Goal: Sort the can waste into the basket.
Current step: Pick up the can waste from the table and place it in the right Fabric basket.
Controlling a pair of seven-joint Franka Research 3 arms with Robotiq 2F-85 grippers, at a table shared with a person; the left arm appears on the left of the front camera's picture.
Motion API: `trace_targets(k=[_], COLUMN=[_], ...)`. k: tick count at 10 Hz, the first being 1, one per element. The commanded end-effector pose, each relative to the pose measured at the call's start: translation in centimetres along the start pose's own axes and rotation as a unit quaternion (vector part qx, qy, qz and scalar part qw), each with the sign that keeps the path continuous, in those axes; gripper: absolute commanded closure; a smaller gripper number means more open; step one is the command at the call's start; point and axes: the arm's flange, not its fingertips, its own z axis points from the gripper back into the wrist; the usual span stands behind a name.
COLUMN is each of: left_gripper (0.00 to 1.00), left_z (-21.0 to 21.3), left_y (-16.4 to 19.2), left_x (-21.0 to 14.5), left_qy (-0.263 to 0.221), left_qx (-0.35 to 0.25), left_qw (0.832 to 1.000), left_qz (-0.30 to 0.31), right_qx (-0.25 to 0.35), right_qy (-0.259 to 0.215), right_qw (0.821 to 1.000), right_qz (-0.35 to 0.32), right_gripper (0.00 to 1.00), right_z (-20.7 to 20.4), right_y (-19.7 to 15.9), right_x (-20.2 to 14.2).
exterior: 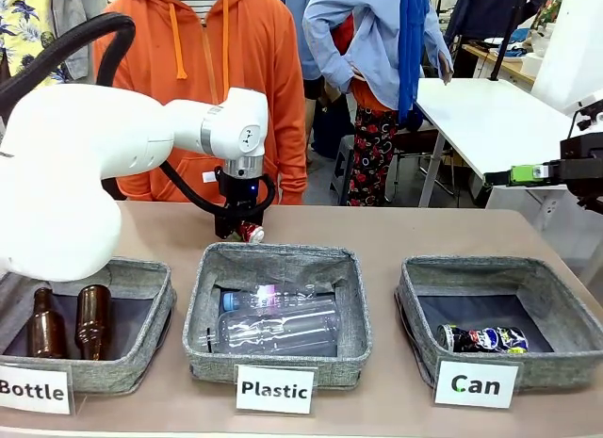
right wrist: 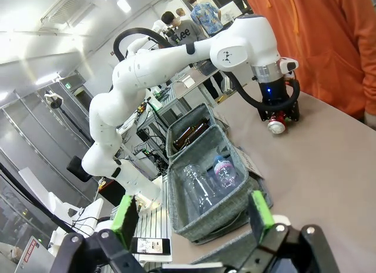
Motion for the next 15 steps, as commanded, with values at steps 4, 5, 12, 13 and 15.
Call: trace_targets(k=[4,5,12,13,15], left_gripper=[1.00,1.00,1.00,1.00,1.00], left_z=[5.7,7.3,10.5,10.3,11.4], left_y=[7.1,9.8,24.8,26.9,30.6], left_x=[-2.9,-4.3,-12.9,-13.9,-13.2], left_qy=[0.027,0.043,-0.005,-0.019,0.023], left_qx=[-0.087,-0.106,-0.203,-0.227,-0.272], left_qw=[0.994,0.985,0.794,0.710,0.613], left_qz=[-0.062,-0.125,-0.572,-0.666,-0.742], right_qx=[-0.005,-0.005,-0.005,-0.005,-0.005], right_qy=[0.002,0.002,0.002,0.002,0.002], right_qw=[1.000,1.000,1.000,1.000,1.000], right_qz=[0.002,0.002,0.002,0.002,0.002], right_gripper=[0.00,0.00,0.00,0.00,0.00], right_z=[0.0,0.0,0.0,0.0,0.0], right_y=[0.3,0.3,0.3,0.3,0.3], right_x=[0.0,0.0,0.0,0.0,0.0])
